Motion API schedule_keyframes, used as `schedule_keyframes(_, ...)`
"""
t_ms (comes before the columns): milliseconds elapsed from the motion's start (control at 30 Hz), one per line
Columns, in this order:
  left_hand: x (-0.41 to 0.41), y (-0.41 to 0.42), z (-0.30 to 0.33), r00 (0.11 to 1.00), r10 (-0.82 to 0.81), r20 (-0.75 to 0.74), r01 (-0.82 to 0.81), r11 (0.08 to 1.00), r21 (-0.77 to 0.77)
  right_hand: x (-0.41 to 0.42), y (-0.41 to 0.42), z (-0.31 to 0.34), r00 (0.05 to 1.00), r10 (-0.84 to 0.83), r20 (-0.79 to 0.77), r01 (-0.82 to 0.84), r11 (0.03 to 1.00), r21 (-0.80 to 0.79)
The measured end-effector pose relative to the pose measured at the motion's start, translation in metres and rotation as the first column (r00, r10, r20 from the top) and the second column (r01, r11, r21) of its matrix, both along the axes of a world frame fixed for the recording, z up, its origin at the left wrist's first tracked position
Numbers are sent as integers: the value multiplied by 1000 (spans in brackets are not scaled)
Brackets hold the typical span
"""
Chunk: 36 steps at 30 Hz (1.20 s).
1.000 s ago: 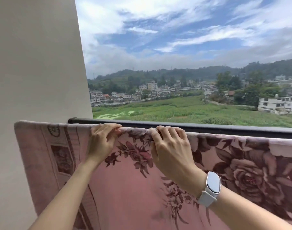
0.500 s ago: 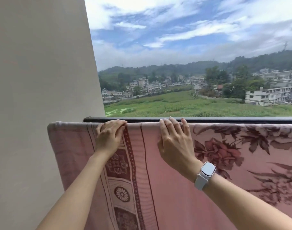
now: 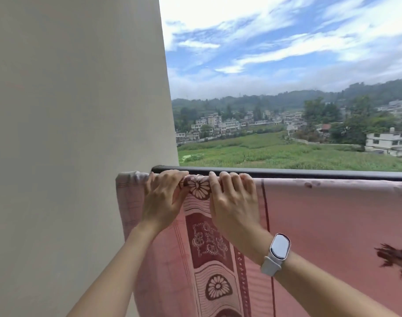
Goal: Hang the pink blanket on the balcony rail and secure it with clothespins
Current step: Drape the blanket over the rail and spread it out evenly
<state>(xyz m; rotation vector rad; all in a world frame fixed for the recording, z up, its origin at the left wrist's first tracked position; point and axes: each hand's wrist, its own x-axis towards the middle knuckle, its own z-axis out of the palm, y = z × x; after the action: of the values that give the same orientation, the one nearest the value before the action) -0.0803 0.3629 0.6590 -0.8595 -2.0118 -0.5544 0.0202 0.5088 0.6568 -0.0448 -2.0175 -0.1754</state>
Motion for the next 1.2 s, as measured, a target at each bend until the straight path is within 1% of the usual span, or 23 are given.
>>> schedule_keyframes(133, -41, -52, 1, 997, 76, 20, -75, 997, -16, -43, -40, 6, 1000, 10, 6, -10, 1000, 19)
schedule_keyframes(200, -59, -73, -1, 994, 99, 46, -100, 994, 38, -59, -57, 3, 1000, 26, -4, -26, 999, 26)
schedule_keyframes(267, -72, -85, 0, 987, 60, 150, -87, 980, 181, -73, -72, -1, 999, 50, -5, -49, 998, 31)
schedule_keyframes(300, -77, -89, 1, 977, -12, 213, -50, 957, 284, -79, -80, -1, 999, 48, -2, -48, 998, 33)
schedule_keyframes(333, -83, -94, 2, 952, -115, 282, -9, 916, 402, -86, -88, 0, 999, 42, 3, -42, 999, 30)
schedule_keyframes(367, -89, -101, 3, 904, -224, 364, 5, 856, 516, -92, -95, 1, 999, 39, 10, -40, 999, 24)
schedule_keyframes(400, -93, -108, 3, 836, -317, 448, -22, 796, 604, -98, -101, 2, 999, 41, 19, -41, 999, 17)
schedule_keyframes(433, -97, -116, 1, 767, -376, 520, -73, 754, 653, -103, -106, 2, 999, 43, 23, -44, 999, 11)
schedule_keyframes(467, -102, -123, -3, 717, -400, 571, -116, 739, 664, -106, -110, 1, 999, 42, 19, -42, 999, 6)
schedule_keyframes(500, -105, -130, -6, 687, -420, 594, -124, 737, 665, -109, -113, 0, 999, 37, 9, -37, 999, 1)
schedule_keyframes(567, -104, -138, -8, 657, -486, 576, -73, 719, 691, -112, -117, -3, 1000, 18, -9, -18, 1000, -9)
schedule_keyframes(633, -106, -143, -4, 631, -582, 513, 4, 664, 748, -114, -121, -5, 1000, -7, -20, 6, 1000, -27)
schedule_keyframes(667, -108, -144, 1, 603, -630, 490, 29, 631, 775, -115, -125, -5, 1000, -21, -21, 20, 999, -39)
schedule_keyframes(733, -113, -150, 11, 506, -714, 485, 53, 587, 808, -118, -131, -5, 999, -47, -22, 45, 997, -58)
schedule_keyframes(833, -119, -157, 27, 290, -822, 490, 32, 520, 854, -121, -140, -2, 997, -78, -10, 77, 993, -85)
schedule_keyframes(867, -121, -160, 30, 256, -841, 477, 17, 497, 868, -121, -142, -2, 996, -89, 0, 88, 991, -95)
schedule_keyframes(900, -124, -163, 33, 261, -855, 449, 6, 466, 885, -120, -143, -2, 995, -96, 9, 96, 990, -106)
schedule_keyframes(933, -127, -165, 34, 310, -856, 413, 1, 435, 901, -119, -144, -1, 995, -100, 15, 101, 988, -115)
schedule_keyframes(1000, -134, -172, 33, 476, -810, 343, 8, 394, 919, -116, -145, 0, 995, -101, 14, 102, 988, -115)
schedule_keyframes(1033, -137, -176, 32, 558, -765, 322, 19, 400, 917, -115, -147, 1, 995, -95, 12, 96, 990, -103)
schedule_keyframes(1100, -141, -180, 29, 669, -678, 303, 49, 447, 893, -114, -152, 3, 998, -55, 8, 55, 996, -70)
schedule_keyframes(1133, -144, -181, 27, 705, -641, 303, 45, 467, 883, -114, -156, 3, 999, -32, 9, 32, 998, -50)
schedule_keyframes(1200, -148, -183, 18, 729, -601, 328, -16, 464, 886, -113, -163, -3, 1000, 1, 28, -1, 1000, -9)
